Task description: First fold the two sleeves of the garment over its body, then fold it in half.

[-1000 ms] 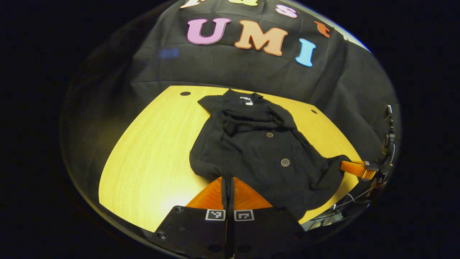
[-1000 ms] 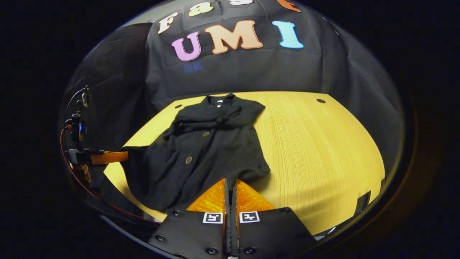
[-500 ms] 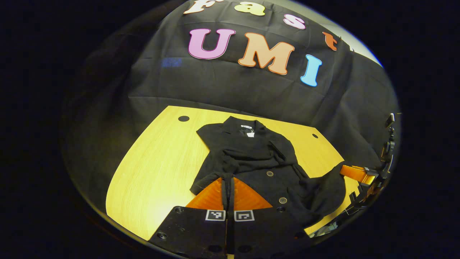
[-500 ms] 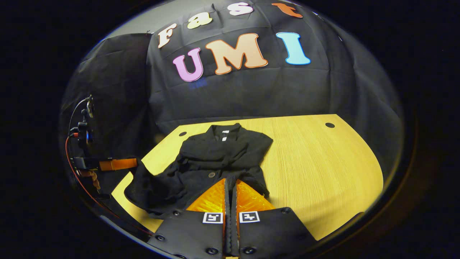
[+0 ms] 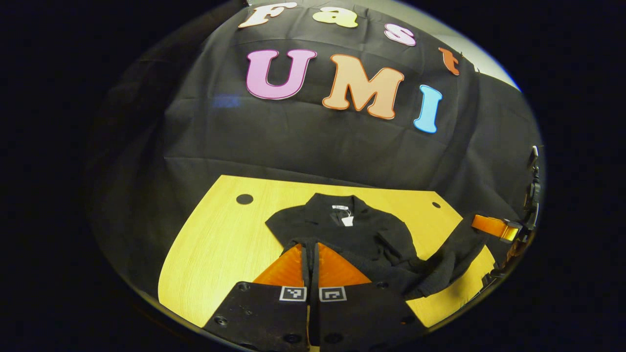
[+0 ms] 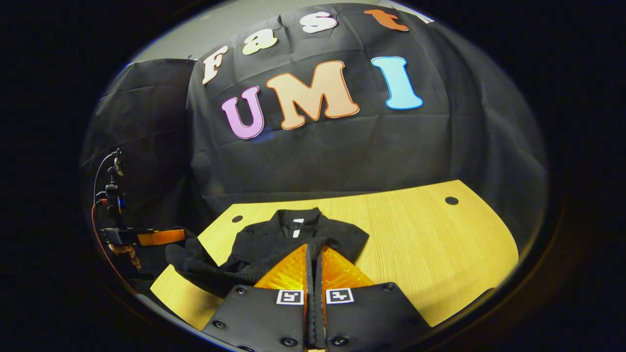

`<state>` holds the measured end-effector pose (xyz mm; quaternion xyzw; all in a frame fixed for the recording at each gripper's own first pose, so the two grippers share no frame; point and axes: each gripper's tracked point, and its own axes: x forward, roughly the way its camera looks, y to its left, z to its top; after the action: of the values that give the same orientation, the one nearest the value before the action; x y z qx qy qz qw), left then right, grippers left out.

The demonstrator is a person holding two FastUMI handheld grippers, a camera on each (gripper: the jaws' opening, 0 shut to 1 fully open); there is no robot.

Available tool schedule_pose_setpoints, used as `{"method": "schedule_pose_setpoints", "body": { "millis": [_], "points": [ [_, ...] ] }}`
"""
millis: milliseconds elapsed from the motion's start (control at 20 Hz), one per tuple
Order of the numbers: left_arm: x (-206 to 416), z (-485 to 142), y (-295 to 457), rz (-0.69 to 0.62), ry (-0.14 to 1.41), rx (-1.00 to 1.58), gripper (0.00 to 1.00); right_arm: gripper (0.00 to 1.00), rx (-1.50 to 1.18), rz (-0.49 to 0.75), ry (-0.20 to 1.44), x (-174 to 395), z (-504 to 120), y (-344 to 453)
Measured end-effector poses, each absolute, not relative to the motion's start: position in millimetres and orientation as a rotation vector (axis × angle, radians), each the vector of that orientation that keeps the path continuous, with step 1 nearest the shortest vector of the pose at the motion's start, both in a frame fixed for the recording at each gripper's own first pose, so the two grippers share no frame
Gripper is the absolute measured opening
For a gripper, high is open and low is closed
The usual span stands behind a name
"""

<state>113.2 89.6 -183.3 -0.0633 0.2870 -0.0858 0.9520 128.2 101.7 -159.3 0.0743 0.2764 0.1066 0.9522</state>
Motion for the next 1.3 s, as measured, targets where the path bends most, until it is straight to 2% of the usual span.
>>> {"method": "schedule_pose_setpoints", "body": {
  "millis": [150, 400, 500, 650, 700, 750, 850, 900, 950, 1050, 1100, 1150, 1300],
  "points": [
    [145, -181, 93, -0.178, 0.548, -0.108, 0.00, 0.00, 0.146, 0.211, 0.547, 155, -157, 108],
    [195, -191, 96, -0.195, 0.525, -0.092, 0.00, 0.02, 0.160, 0.172, 0.550, 202, -166, 111],
    [215, -198, 102, -0.177, 0.518, -0.072, 0.00, 0.00, 0.168, 0.153, 0.551, 223, -170, 112],
    [249, -211, 116, -0.129, 0.500, -0.032, 0.00, 0.02, 0.168, 0.105, 0.565, 262, -184, 111],
    [262, -208, 126, -0.088, 0.474, 0.006, 0.00, 0.26, 0.163, 0.074, 0.599, 268, -194, 109],
    [275, -206, 135, -0.049, 0.424, 0.044, 0.31, 0.49, 0.162, 0.051, 0.593, 273, -193, 109],
    [287, -175, 128, -0.057, 0.318, 0.049, 0.92, 0.95, 0.119, 0.007, 0.531, 283, -184, 107],
    [286, -159, 121, -0.074, 0.279, 0.039, 0.90, 0.92, 0.085, -0.004, 0.496, 279, -171, 106],
    [283, -146, 115, -0.089, 0.249, 0.030, 0.93, 0.98, 0.051, -0.012, 0.464, 274, -160, 105],
    [274, -127, 109, -0.097, 0.215, 0.018, 0.93, 0.98, -0.002, -0.013, 0.400, 260, -138, 107],
    [268, -116, 107, -0.095, 0.196, 0.011, 0.93, 0.94, -0.018, -0.006, 0.371, 252, -127, 108],
    [260, -101, 105, -0.094, 0.170, 0.004, 0.94, 0.98, -0.028, -0.003, 0.340, 244, -116, 110],
    [230, -65, 105, -0.077, 0.105, 0.005, 0.93, 0.98, -0.031, 0.018, 0.261, 213, -83, 113]
  ]
}}
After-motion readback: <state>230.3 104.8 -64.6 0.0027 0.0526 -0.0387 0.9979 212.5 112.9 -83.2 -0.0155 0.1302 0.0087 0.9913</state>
